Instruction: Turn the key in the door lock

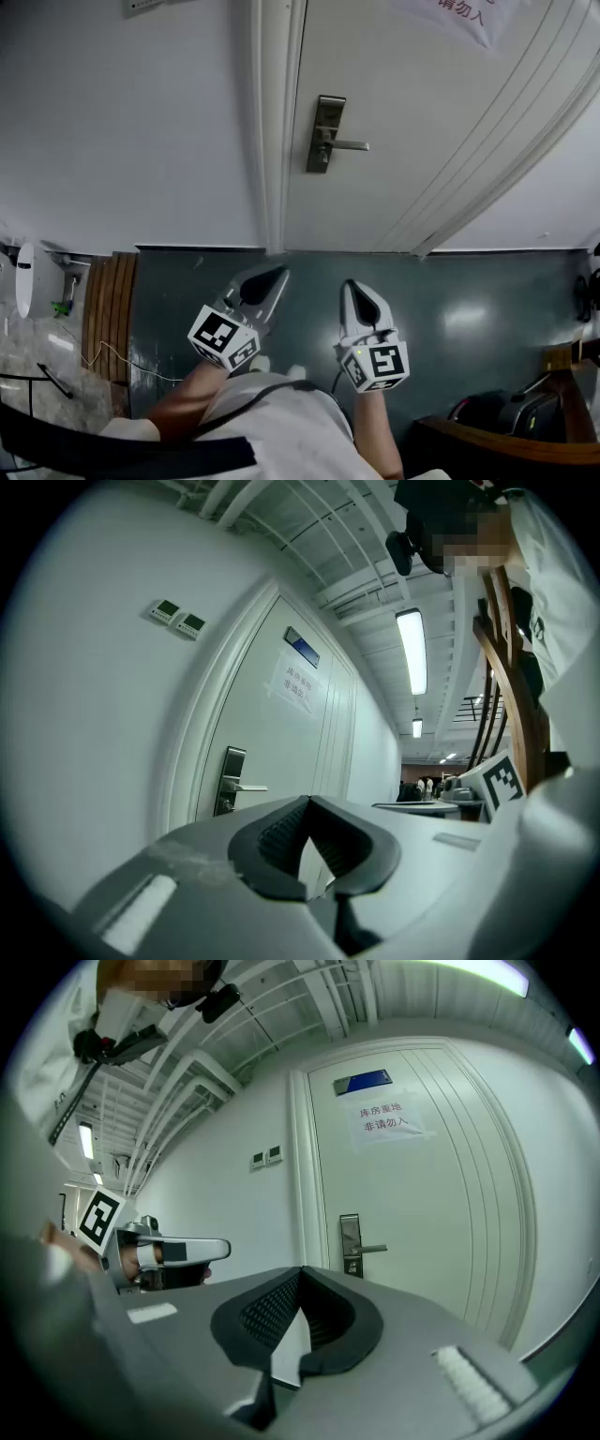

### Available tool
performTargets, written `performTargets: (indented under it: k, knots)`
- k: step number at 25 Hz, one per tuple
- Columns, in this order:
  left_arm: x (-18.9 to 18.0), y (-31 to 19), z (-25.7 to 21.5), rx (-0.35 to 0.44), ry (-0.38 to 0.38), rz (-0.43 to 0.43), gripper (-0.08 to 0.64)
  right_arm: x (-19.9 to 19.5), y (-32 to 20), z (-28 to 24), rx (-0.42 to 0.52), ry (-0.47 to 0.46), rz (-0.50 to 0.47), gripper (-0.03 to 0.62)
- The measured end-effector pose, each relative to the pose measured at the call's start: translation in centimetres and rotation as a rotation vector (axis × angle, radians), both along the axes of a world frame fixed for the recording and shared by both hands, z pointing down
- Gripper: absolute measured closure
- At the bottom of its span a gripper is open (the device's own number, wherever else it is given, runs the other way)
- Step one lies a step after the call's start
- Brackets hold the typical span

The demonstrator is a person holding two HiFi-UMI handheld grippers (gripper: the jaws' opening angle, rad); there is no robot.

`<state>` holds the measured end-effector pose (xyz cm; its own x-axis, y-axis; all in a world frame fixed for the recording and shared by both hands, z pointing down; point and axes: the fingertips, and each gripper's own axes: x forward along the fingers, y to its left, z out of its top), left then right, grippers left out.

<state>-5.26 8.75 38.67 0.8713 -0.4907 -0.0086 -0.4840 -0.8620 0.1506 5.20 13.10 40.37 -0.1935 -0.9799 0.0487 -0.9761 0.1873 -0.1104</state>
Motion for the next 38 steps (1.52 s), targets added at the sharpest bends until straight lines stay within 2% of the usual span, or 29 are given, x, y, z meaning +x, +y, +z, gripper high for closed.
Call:
performTargets:
  k: [17,27,38]
  knots:
    - [1.3,1.7,0.1,0.011,-0.011,0.002,0.555,1.5,1.4,0.3,0.007,-0.03,-0.008,0.583]
    - [2.7,3.0,0.5,0.013,-0.02,-0.025,0.555,2.7,2.4,0.9,-0.007,-0.007,-0.046,0.584]
    - [3.8,4.2,1.1,0.01,-0.042,-0.045,0.555,3.9,3.3,1.9,-0.014,-0.026,-0.065,0.584]
